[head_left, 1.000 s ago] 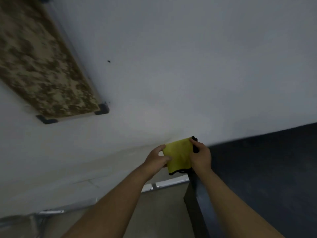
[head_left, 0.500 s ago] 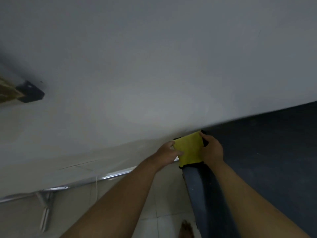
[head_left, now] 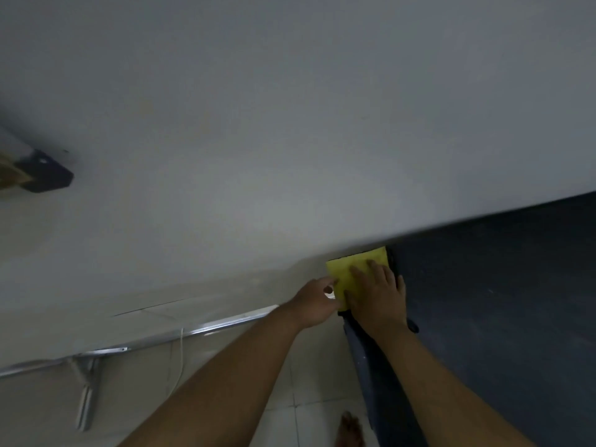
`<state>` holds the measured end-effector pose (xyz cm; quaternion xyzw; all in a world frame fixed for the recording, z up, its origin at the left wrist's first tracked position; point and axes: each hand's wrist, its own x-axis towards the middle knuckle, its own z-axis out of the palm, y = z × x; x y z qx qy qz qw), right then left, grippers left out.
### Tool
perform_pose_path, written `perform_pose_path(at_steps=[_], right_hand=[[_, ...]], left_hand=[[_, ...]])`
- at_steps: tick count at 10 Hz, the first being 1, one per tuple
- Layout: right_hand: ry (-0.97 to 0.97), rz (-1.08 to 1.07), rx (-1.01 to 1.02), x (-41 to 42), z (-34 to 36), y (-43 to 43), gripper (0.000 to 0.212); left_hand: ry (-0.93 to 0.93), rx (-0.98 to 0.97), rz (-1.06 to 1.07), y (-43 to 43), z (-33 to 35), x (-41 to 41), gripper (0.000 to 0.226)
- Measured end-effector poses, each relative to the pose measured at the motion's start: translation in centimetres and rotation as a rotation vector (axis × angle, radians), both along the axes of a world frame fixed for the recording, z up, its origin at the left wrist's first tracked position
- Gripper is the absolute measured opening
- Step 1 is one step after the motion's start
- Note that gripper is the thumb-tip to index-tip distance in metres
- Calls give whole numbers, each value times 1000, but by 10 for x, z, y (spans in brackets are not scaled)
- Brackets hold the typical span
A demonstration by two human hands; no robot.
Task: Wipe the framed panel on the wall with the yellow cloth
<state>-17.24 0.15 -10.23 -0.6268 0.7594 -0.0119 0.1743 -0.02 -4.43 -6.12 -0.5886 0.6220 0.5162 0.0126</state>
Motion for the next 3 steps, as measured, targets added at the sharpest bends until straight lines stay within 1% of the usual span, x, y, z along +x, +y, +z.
perform_pose_path(at_steps=[2, 3], right_hand=[[23, 26, 65, 2, 24, 3, 63], [-72, -63, 32, 5, 46, 8, 68]], left_hand=[[-42, -27, 48, -5, 19, 29, 63], [-48, -43, 89, -8, 39, 48, 56]])
